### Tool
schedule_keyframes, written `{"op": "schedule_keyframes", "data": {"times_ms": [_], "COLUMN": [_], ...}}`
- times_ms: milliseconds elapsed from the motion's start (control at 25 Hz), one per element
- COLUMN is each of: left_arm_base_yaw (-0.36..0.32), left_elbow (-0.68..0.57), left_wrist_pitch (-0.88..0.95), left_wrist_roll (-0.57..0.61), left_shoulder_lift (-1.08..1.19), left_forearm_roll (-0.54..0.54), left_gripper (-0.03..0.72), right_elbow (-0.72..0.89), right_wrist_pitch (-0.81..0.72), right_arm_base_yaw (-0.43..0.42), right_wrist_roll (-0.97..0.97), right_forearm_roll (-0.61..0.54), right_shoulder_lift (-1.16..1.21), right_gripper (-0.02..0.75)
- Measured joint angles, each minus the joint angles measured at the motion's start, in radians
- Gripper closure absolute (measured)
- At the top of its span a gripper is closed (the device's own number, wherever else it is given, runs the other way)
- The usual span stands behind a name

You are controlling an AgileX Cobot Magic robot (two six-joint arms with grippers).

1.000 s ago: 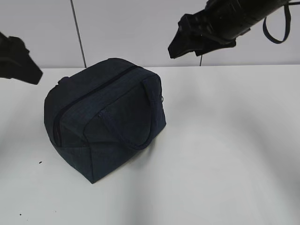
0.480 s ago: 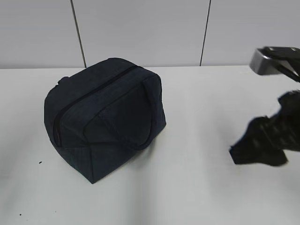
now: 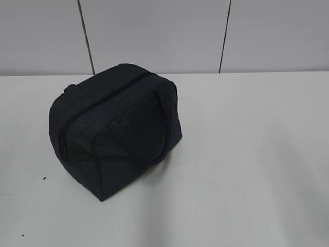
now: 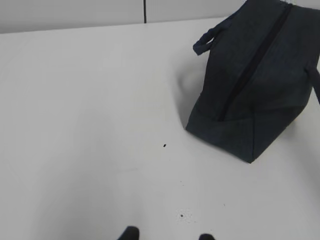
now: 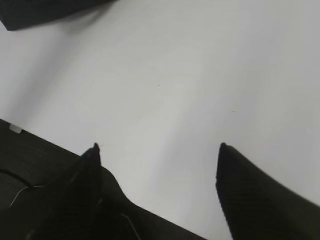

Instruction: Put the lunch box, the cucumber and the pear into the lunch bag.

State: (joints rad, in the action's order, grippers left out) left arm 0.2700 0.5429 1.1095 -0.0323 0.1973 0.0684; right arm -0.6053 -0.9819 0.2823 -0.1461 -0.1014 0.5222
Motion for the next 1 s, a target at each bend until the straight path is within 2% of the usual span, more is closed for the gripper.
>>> {"op": "schedule_keyframes", "data": {"times_ms": [200, 440, 600, 1000], "left_arm_base_yaw": [0.0, 0.0, 0.0, 0.0], "left_elbow": [-0.014, -0.017, -0.017, -0.02], "left_wrist_pitch": [0.003, 0.002, 0.001, 0.0], "left_wrist_roll": [0.0, 0.0, 0.0, 0.0], "left_shoulder_lift": [-0.101, -0.16, -0.179, -0.19], "left_forearm_roll": [0.001, 0.003, 0.003, 0.004], "left_gripper": [0.456, 0.458, 0.458, 0.458], "right_elbow": [0.087, 0.091, 0.091, 0.106], "right_wrist_pitch": [-0.013, -0.037, -0.162, -0.166], "right_arm_base_yaw": [0.0, 0.0, 0.0, 0.0], "right_wrist_roll": [0.023, 0.048, 0.052, 0.067], "right_forearm_roll": [0.053, 0.069, 0.094, 0.101], "right_shoulder_lift": [-0.214, -0.39, -0.454, -0.54], "right_gripper": [0.192, 0.197, 0.199, 0.226]}}
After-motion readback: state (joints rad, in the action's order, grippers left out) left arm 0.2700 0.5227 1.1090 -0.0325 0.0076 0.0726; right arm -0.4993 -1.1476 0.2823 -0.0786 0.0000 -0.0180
